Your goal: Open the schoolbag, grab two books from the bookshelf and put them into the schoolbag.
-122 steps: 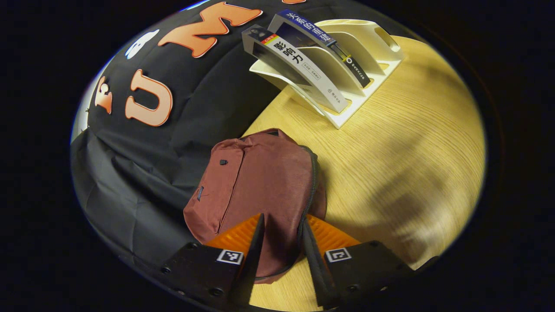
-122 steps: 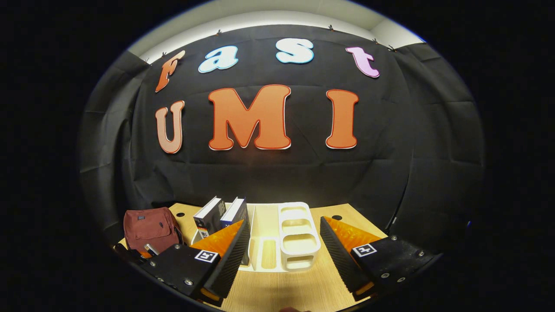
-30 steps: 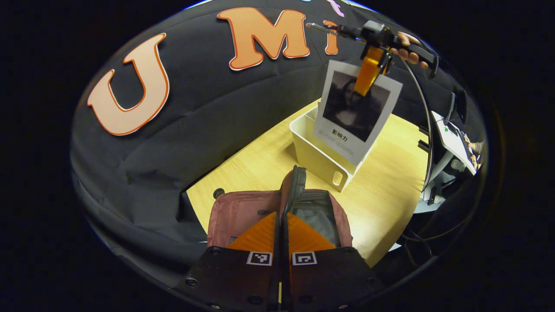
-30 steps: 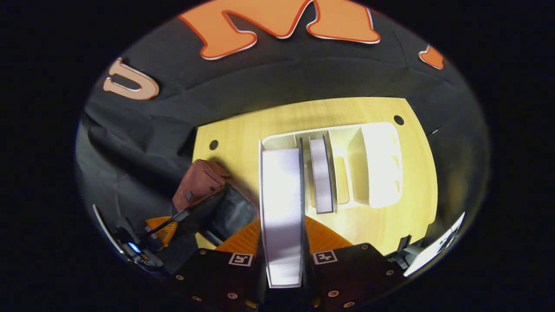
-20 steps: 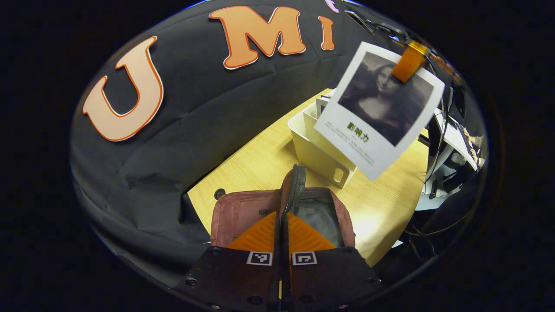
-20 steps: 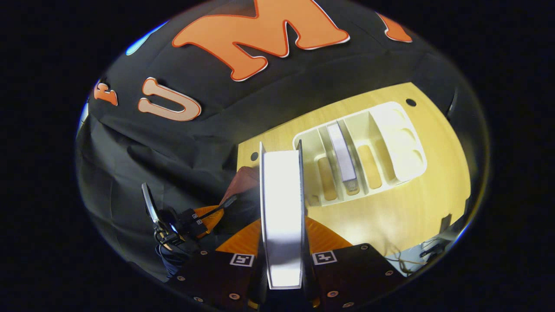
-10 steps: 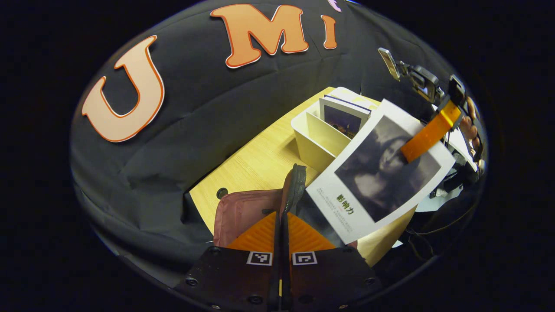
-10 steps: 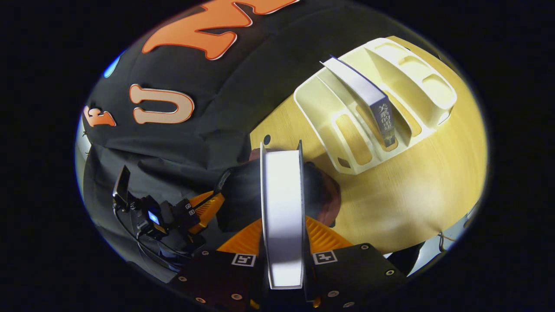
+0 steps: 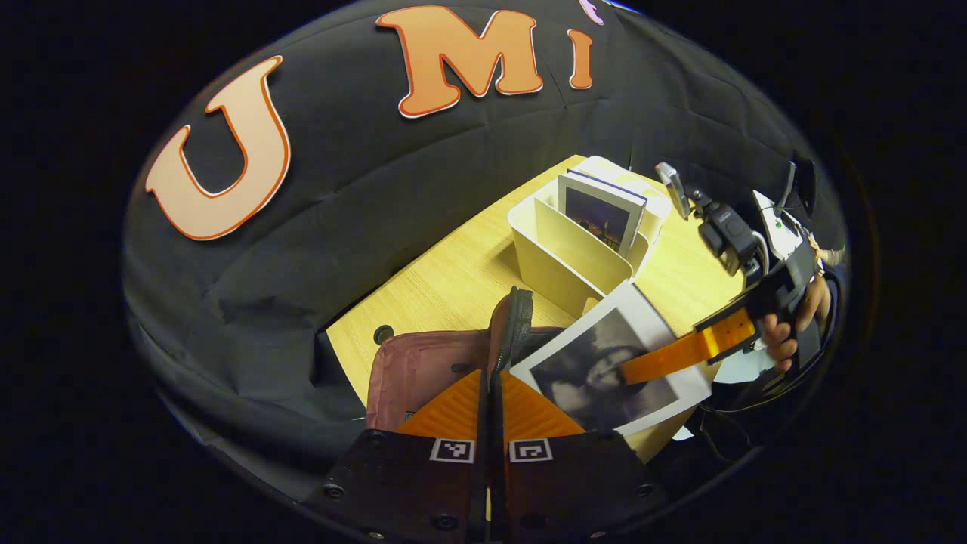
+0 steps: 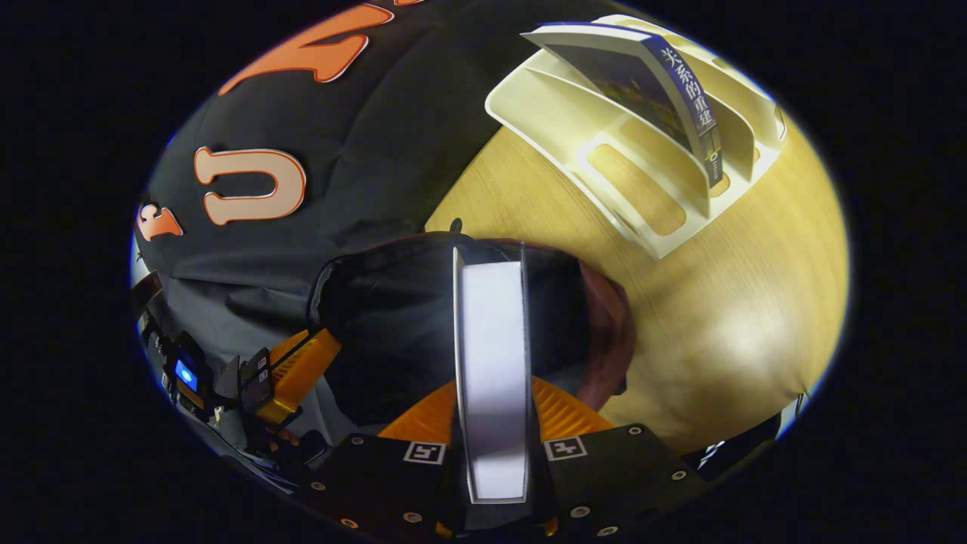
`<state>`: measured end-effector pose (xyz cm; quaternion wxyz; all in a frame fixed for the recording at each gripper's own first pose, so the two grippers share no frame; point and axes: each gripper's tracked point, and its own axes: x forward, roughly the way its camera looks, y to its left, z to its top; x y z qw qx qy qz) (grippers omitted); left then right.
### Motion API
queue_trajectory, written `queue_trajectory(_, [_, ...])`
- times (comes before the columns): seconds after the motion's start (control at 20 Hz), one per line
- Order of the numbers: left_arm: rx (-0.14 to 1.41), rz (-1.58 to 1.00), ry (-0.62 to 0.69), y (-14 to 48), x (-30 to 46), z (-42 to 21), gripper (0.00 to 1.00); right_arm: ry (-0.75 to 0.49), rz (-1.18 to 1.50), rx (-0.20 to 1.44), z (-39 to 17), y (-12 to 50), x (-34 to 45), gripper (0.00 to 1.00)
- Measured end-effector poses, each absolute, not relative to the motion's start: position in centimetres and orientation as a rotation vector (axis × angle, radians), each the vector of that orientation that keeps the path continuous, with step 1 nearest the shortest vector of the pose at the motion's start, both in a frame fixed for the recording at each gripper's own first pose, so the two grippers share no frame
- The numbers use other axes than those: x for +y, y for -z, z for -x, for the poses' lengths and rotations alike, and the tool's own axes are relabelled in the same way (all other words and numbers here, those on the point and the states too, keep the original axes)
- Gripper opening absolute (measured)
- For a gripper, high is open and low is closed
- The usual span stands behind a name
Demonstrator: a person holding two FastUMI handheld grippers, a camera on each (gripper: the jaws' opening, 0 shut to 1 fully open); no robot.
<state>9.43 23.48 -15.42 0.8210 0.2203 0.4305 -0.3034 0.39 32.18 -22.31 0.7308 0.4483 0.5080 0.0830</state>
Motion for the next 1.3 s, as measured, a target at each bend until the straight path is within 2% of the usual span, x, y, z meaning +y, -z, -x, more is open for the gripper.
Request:
queue_trajectory(0.6, [0.896, -0.438, 0.708, 14.7, 21.3, -8.6, 0.02, -0.245, -1.099, 1.05, -3.7, 27.9, 38.1, 0.33])
queue_trajectory(1.05, [0.885, -0.436, 0.739, 15.3, 20.6, -8.0, 0.03, -0.206, -1.138, 1.002, -5.7, 30.8, 41.3, 0.33])
queue_trajectory(1.1, [0.89, -0.44, 0.728, 15.6, 21.0, -8.1, 0.03, -0.189, -1.13, 1.023, -5.5, 31.2, 41.3, 0.34])
queue_trajectory(1.15, [0.899, -0.436, 0.719, 15.9, 21.3, -8.1, 0.02, -0.17, -1.113, 1.053, -5.3, 31.3, 40.9, 0.48])
queue_trajectory(1.2, [0.904, -0.425, 0.711, 16.0, 21.6, -8.2, 0.02, -0.142, -1.099, 1.085, -5.0, 32.1, 40.6, 0.25])
queue_trajectory(1.25, [0.905, -0.415, 0.704, 16.0, 22.0, -8.5, 0.02, -0.117, -1.089, 1.118, -4.6, 32.6, 40.1, 0.67])
queue_trajectory(1.3, [0.901, -0.412, 0.696, 16.0, 22.2, -8.8, 0.02, -0.097, -1.081, 1.145, -4.2, 32.6, 39.4, 0.69])
